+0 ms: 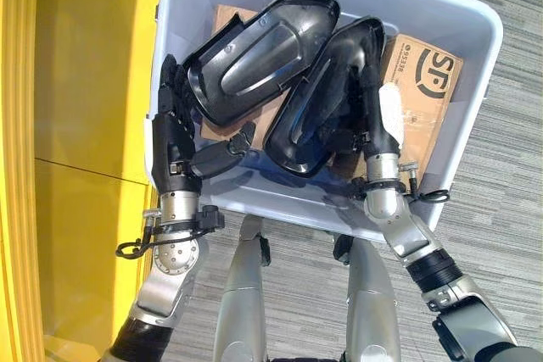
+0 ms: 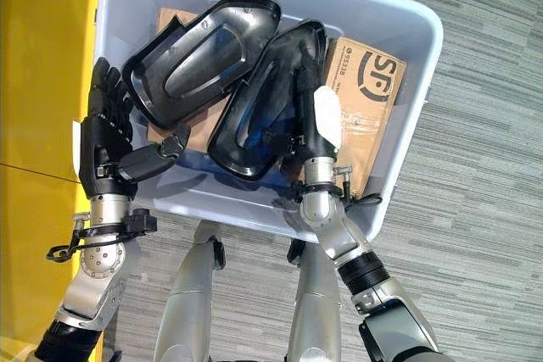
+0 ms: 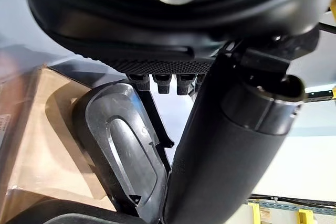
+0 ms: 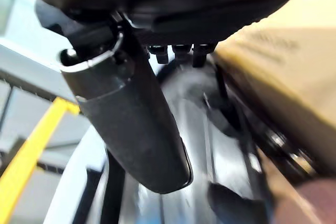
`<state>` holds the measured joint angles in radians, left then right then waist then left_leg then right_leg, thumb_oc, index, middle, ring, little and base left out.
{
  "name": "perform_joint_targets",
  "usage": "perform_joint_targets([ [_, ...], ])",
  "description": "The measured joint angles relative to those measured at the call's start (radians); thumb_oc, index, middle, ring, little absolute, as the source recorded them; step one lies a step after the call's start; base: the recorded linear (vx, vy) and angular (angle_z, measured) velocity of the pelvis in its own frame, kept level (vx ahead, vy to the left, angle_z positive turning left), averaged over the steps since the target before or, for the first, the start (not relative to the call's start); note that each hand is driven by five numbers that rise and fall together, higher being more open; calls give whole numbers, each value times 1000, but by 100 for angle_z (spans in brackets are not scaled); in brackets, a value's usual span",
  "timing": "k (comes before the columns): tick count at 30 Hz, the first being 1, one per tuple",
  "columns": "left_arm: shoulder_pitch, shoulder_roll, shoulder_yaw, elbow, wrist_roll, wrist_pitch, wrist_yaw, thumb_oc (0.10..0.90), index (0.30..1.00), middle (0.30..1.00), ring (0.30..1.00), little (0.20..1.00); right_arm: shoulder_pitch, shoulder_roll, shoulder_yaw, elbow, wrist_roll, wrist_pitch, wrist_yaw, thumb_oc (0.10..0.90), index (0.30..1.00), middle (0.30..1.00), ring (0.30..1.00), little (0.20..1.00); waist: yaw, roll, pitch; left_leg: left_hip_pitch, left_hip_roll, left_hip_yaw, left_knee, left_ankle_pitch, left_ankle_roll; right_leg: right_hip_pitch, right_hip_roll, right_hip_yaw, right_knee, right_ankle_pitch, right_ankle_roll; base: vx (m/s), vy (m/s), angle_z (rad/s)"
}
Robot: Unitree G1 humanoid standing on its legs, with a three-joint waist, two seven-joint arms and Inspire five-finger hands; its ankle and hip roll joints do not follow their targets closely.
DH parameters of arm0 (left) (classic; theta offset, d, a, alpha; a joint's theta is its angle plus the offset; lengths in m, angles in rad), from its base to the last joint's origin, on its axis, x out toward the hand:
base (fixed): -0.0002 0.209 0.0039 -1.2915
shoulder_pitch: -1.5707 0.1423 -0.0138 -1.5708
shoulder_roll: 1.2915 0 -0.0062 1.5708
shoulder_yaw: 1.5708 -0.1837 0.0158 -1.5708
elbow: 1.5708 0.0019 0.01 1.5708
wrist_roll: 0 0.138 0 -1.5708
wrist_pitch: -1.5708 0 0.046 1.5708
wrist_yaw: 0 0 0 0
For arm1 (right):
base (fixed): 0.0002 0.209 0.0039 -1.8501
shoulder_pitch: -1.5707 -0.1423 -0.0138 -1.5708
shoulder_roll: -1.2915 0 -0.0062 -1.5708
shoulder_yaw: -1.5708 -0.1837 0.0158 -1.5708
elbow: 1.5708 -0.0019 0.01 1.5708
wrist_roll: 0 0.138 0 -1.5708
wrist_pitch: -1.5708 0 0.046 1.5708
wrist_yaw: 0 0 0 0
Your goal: Move parts from the plastic box to the shelf.
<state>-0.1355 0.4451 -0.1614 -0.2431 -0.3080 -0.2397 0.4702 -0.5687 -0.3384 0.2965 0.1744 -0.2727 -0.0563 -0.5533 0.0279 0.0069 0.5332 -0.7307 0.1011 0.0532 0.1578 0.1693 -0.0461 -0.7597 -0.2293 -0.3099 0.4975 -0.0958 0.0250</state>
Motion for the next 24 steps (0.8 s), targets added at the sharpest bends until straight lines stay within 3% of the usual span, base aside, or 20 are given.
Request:
perform_joint_targets([
  [6, 0, 0, 0, 0, 0, 0, 1, 900, 1000, 1000, 1000, 1000, 55, 0, -55, -87, 3, -1, -22, 900, 1000, 1000, 1000, 1000, -14, 0, 0, -1, 0, 0, -1, 0, 1, -1, 1, 0, 0, 0, 0, 0, 0, 0],
  [24, 24, 0, 10, -2, 1, 2, 5, 900, 1000, 1000, 1000, 1000, 144, 22, 15, -215, 120, -56, 46, 900, 1000, 1000, 1000, 1000, -29, -1, 0, -6, 2, 2, 0, -3, 4, -5, 3, 1, -4, 0, 0, 0, 0, 0],
])
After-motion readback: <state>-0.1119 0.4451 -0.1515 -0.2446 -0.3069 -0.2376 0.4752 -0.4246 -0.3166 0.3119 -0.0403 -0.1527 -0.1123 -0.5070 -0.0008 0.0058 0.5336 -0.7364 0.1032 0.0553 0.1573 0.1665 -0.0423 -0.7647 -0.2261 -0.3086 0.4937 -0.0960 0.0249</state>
